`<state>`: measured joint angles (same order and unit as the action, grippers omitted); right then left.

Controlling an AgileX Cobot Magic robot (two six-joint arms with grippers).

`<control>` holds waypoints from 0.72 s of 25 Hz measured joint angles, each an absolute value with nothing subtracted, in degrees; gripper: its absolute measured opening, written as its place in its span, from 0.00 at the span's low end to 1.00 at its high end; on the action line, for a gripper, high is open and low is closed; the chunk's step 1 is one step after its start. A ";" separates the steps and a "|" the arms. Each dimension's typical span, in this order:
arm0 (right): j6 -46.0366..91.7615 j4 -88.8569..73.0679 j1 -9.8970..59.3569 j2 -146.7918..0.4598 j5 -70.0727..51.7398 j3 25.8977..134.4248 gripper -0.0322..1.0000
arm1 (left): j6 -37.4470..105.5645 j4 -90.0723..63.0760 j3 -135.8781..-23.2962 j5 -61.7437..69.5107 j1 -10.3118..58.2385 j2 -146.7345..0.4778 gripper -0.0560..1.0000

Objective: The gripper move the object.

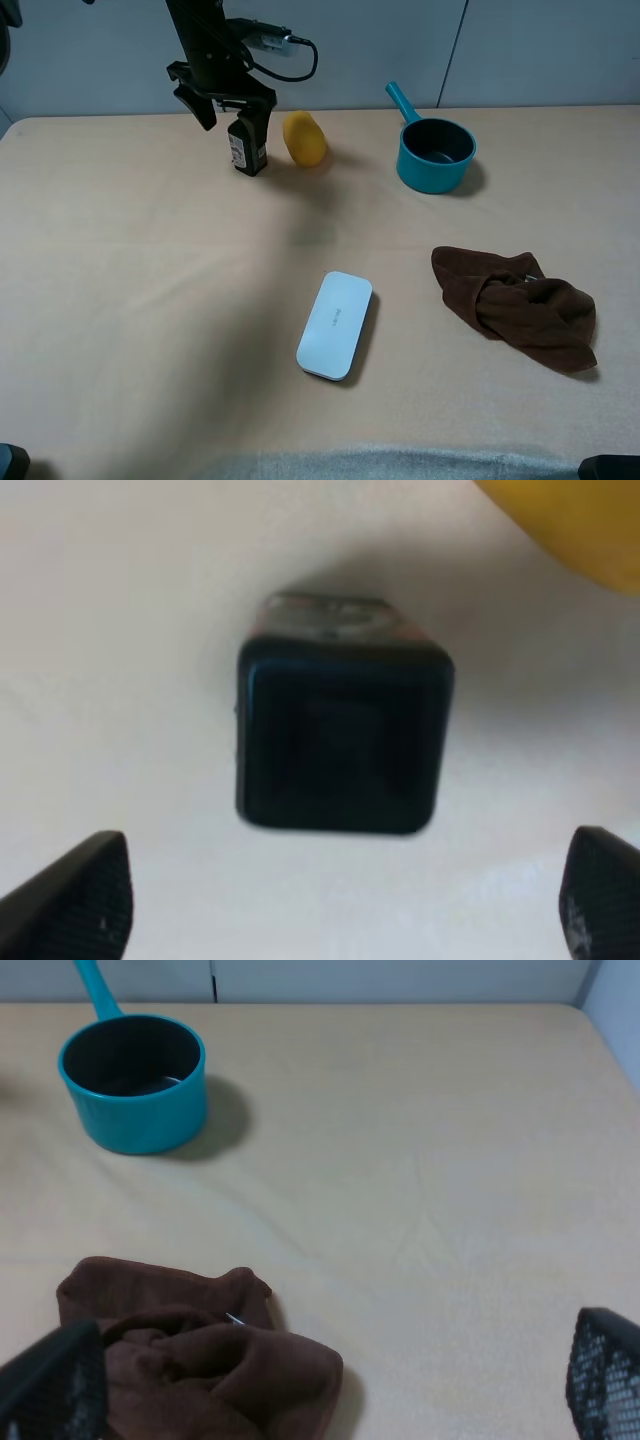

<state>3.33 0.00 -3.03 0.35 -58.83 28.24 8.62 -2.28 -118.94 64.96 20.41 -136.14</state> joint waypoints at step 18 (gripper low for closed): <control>3.33 0.00 -3.03 0.35 -58.83 28.24 0.70 | 8.58 -2.23 -119.32 66.55 20.41 -124.64 0.91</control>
<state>3.33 0.00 -3.03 0.35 -58.83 28.24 8.58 -2.23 -119.32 66.55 20.41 -124.64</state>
